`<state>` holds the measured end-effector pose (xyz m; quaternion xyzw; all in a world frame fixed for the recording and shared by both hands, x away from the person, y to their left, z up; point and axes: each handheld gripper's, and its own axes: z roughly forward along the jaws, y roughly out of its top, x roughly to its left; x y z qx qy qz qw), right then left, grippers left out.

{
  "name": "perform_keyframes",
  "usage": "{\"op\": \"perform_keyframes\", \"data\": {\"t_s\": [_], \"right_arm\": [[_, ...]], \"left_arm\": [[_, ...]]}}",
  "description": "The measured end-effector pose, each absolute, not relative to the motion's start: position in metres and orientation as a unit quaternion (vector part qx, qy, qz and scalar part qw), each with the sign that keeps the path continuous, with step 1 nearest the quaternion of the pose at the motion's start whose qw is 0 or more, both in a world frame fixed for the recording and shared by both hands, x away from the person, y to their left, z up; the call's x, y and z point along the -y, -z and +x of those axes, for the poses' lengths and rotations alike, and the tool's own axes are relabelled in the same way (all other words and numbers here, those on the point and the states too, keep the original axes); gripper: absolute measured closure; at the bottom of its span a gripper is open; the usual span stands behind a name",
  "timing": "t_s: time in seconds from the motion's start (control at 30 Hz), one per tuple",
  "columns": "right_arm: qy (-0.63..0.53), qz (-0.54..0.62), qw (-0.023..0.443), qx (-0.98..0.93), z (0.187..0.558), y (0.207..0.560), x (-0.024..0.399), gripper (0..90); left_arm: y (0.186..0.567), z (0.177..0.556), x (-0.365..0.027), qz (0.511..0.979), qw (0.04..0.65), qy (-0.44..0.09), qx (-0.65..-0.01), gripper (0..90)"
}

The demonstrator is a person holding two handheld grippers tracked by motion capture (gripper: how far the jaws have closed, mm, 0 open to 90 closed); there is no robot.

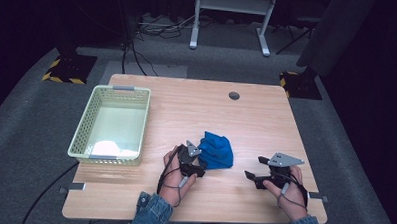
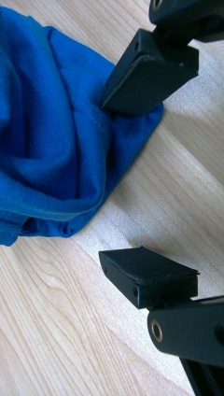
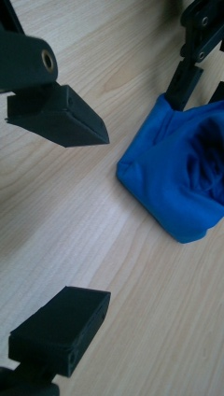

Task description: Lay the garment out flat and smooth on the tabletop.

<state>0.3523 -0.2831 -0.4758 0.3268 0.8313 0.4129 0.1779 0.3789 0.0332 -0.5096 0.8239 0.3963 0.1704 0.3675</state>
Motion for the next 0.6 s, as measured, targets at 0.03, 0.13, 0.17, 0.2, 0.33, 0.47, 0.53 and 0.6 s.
{"op": "perform_keyframes", "data": {"t_s": [0.03, 0.13, 0.17, 0.2, 0.33, 0.47, 0.53, 0.6], "right_arm": [[-0.413, 0.325, 0.179, -0.832, 0.353, 0.475, 0.283, 20.2], [-0.413, 0.322, 0.181, -0.832, 0.356, 0.471, 0.279, 20.1], [-0.413, 0.322, 0.18, -0.832, 0.356, 0.47, 0.279, 20.1], [-0.413, 0.321, 0.181, -0.833, 0.357, 0.468, 0.277, 20.1], [-0.412, 0.316, 0.182, -0.835, 0.36, 0.463, 0.271, 20.3], [-0.416, 0.309, 0.183, -0.836, 0.363, 0.457, 0.263, 20.4], [-0.418, 0.307, 0.183, -0.836, 0.365, 0.453, 0.26, 20.1], [-0.42, 0.305, 0.184, -0.835, 0.366, 0.451, 0.256, 19.7]], "left_arm": [[0.51, 0.379, -0.033, 0.824, 0.369, -0.169, -0.396, 23.3], [0.51, 0.379, -0.033, 0.824, 0.369, -0.168, -0.396, 23.4], [0.51, 0.379, -0.033, 0.824, 0.369, -0.169, -0.396, 23.5], [0.51, 0.379, -0.033, 0.824, 0.369, -0.169, -0.396, 23.5], [0.51, 0.379, -0.033, 0.823, 0.369, -0.171, -0.397, 23.7], [0.51, 0.379, -0.033, 0.824, 0.368, -0.171, -0.396, 23.7], [0.51, 0.379, -0.033, 0.823, 0.369, -0.17, -0.397, 23.7], [0.51, 0.379, -0.033, 0.823, 0.368, -0.17, -0.397, 23.7]]}}
